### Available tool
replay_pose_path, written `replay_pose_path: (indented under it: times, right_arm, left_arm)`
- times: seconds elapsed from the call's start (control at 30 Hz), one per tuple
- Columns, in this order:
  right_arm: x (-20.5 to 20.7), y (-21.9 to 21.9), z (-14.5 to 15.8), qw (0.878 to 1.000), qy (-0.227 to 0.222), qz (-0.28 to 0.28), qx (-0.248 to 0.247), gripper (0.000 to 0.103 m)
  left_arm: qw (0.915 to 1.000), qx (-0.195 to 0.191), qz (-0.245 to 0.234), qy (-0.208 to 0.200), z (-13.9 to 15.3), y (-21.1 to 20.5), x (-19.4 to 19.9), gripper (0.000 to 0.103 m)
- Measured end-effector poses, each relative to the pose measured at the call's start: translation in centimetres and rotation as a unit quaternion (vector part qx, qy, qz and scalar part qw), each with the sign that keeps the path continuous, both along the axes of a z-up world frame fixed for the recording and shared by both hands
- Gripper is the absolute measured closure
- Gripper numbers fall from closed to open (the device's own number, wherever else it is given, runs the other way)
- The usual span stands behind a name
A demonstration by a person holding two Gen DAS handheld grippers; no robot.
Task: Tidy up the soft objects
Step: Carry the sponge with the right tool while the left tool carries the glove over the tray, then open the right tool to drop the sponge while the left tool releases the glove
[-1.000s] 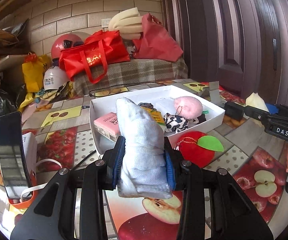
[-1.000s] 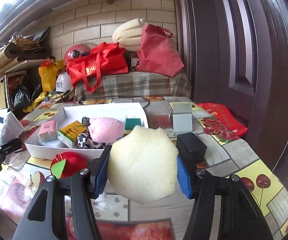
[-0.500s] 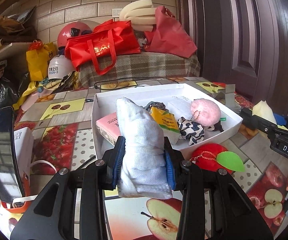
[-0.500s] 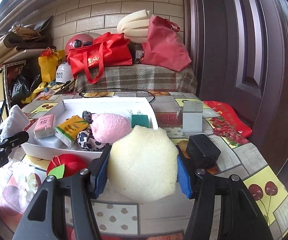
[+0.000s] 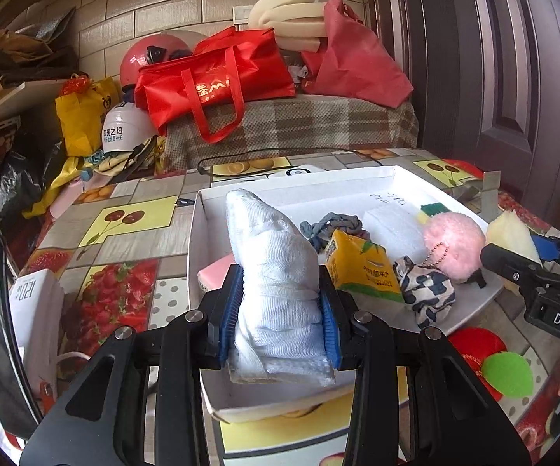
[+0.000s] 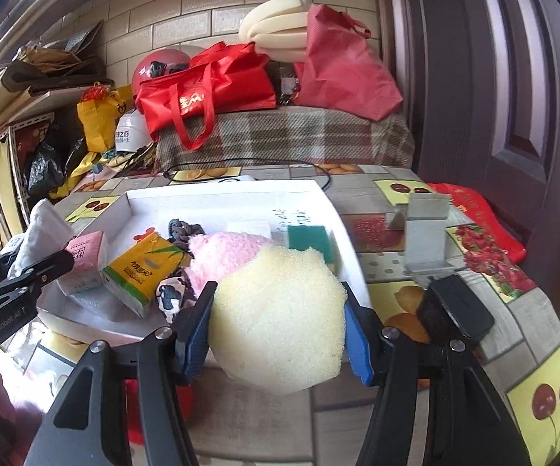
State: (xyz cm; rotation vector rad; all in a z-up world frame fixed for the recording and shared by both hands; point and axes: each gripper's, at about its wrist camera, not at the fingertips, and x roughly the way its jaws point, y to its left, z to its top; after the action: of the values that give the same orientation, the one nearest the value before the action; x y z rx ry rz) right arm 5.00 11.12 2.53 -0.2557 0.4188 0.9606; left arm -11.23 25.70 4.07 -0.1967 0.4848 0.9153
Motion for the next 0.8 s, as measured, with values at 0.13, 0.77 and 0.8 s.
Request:
replay_pose_path:
  times: [0.13, 0.77, 0.8]
  right_arm:
    - [0.8, 2.1, -0.2, 1.0, 0.014, 0.012, -0.013, 0.044]
    - [1.0, 7.2, 0.6, 0.998, -0.055, 0.014, -0.028, 0.044]
    - [1.2, 7.1, 0.6, 0.998, -0.05, 0.013, -0.025, 0.044]
  left_arm:
    - [0.9999, 0.0, 0.009, 0.008, -0.1, 1.8, 1.1, 0.067]
    - [0.9996, 0.013, 0.021, 0.011, 0.1, 3.6, 2.8, 0.065]
    - [0.9996, 0.012, 0.022, 0.011, 0.1, 3.6, 2.8, 0.064]
